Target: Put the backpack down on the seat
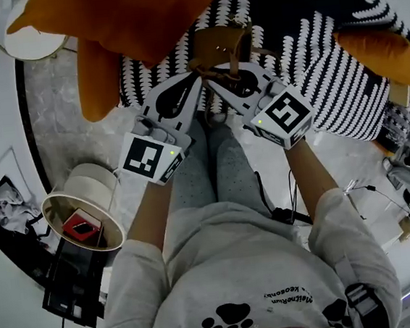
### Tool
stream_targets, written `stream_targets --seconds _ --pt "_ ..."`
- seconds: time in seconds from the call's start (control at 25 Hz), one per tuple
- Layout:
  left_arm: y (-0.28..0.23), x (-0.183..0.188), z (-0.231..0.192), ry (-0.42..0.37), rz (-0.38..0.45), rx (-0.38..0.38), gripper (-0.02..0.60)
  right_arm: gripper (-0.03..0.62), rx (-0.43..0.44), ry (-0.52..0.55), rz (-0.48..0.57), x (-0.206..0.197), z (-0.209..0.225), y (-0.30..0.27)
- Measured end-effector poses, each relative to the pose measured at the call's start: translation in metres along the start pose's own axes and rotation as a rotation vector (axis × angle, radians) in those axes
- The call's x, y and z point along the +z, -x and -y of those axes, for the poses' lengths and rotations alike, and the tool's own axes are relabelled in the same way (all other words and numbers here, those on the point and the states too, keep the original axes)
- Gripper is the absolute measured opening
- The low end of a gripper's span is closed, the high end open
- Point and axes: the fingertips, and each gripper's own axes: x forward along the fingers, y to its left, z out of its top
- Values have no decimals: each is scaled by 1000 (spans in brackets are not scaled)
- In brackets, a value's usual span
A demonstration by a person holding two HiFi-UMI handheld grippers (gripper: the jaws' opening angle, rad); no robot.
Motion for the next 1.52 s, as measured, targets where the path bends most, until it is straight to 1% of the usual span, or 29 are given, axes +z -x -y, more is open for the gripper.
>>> stream_targets --seconds 0.2,0.36,0.56,0.76,0.88,1.04,1.16,1.32,1.52 --pt "-17 -24 -26 12 -17 17 20 81 -9 -15 -25 -25 22 -25" --pt "-25 -33 -28 12 -23 18 20 81 -29 8 -62 -36 29 -30" --pt "-28 -41 -33 13 -43 19 20 81 -63 11 -86 -44 35 -34" --pt "-36 -59 -41 -8 -93 10 20 81 -105 -16 -99 -59 46 -37" --pt "-47 -71 -47 -8 -122 -4 20 81 -128 -26 -97 -60 59 -39" --pt "-61 -84 -52 -8 -163 -24 20 81 -163 20 -172 -64 76 -42" --pt "-75 -92 -51 -14 -180 -38 20 81 -199 47 -183 -63 85 -41" --pt "-94 -108 -52 -20 -214 -54 20 81 -264 62 -229 -74 100 -36" --pt "-113 -123 -43 -26 -248 -91 20 81 -342 -8 -243 -92 122 -21"
